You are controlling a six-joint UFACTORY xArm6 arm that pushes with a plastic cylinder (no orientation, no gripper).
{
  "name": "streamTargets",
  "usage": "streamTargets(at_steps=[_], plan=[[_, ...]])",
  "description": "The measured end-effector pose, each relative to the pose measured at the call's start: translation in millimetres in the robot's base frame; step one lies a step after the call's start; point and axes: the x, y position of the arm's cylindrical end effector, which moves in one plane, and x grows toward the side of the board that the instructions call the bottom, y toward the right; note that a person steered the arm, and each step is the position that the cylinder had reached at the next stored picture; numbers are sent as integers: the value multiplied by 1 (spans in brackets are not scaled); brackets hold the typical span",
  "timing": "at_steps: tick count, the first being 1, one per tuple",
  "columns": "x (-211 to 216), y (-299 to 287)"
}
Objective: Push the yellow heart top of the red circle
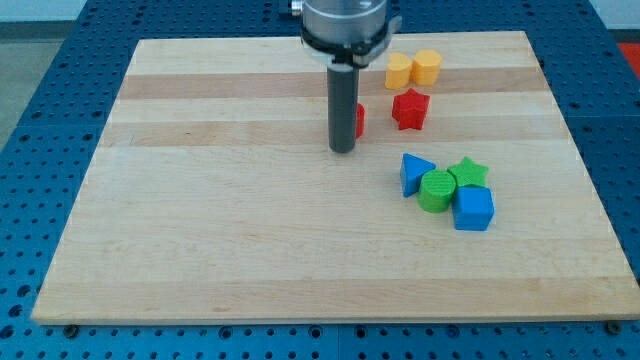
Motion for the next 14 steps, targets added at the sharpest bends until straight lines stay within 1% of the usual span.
streamTargets(at_steps=[2,3,4,5,6,7,8,9,14], plan=[[-8,0],[-3,18],[-2,90],[-2,99],[-2,124],[-29,173],[-63,173],[-114,165],[-123,89]])
